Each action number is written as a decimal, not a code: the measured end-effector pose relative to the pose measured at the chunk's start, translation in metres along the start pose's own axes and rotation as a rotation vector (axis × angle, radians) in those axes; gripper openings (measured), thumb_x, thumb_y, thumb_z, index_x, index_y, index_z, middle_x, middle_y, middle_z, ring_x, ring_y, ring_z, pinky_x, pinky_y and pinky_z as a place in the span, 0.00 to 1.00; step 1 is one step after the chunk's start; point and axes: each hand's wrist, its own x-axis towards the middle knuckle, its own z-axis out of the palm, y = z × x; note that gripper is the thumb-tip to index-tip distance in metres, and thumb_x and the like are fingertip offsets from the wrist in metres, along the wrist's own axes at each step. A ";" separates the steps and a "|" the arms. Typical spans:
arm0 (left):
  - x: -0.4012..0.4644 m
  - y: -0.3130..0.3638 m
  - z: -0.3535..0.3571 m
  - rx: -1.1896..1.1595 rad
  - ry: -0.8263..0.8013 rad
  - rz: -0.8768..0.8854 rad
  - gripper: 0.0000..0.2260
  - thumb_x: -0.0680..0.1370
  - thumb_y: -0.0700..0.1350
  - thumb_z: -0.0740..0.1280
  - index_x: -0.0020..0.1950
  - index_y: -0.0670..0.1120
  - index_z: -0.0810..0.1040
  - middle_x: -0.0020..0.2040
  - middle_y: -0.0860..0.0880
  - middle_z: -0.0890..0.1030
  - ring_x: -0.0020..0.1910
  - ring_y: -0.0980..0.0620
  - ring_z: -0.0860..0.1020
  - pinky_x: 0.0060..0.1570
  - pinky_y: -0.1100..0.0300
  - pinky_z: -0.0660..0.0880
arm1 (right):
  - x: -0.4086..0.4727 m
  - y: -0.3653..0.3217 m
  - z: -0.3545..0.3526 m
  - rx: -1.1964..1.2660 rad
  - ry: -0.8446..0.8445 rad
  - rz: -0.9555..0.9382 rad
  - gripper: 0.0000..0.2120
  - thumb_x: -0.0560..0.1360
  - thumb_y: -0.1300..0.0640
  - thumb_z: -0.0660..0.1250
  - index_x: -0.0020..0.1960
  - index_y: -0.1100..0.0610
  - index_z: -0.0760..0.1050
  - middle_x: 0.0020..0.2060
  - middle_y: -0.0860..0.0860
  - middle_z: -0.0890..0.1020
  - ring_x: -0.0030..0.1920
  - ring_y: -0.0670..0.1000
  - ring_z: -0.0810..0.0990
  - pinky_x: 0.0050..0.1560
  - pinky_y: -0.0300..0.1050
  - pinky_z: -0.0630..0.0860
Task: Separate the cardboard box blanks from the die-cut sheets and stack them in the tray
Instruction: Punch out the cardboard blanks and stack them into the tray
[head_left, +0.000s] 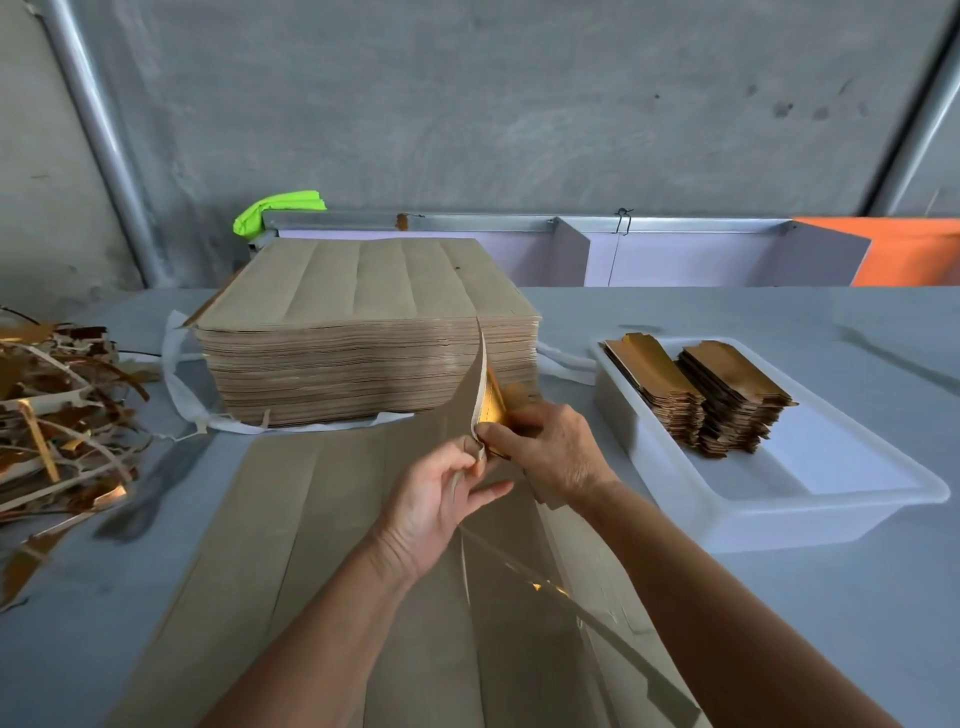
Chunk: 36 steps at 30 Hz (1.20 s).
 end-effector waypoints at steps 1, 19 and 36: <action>0.000 0.001 0.001 0.011 0.010 0.009 0.12 0.78 0.35 0.51 0.35 0.41 0.66 0.54 0.37 0.74 0.63 0.40 0.73 0.61 0.44 0.72 | 0.001 0.000 0.000 -0.033 0.009 -0.015 0.14 0.73 0.45 0.68 0.49 0.55 0.82 0.40 0.46 0.83 0.40 0.42 0.81 0.34 0.29 0.72; 0.011 0.014 0.007 0.389 0.247 0.240 0.12 0.74 0.28 0.65 0.50 0.42 0.81 0.39 0.48 0.85 0.36 0.53 0.83 0.36 0.64 0.78 | 0.002 0.004 -0.001 0.122 0.082 0.038 0.09 0.74 0.49 0.69 0.51 0.50 0.83 0.38 0.42 0.83 0.39 0.41 0.81 0.36 0.29 0.71; 0.007 0.018 0.024 0.378 0.195 0.059 0.05 0.77 0.38 0.66 0.43 0.44 0.80 0.29 0.51 0.75 0.24 0.59 0.65 0.21 0.69 0.56 | 0.006 -0.014 -0.014 0.391 0.030 0.112 0.26 0.78 0.47 0.63 0.36 0.70 0.73 0.30 0.59 0.75 0.32 0.54 0.72 0.37 0.46 0.71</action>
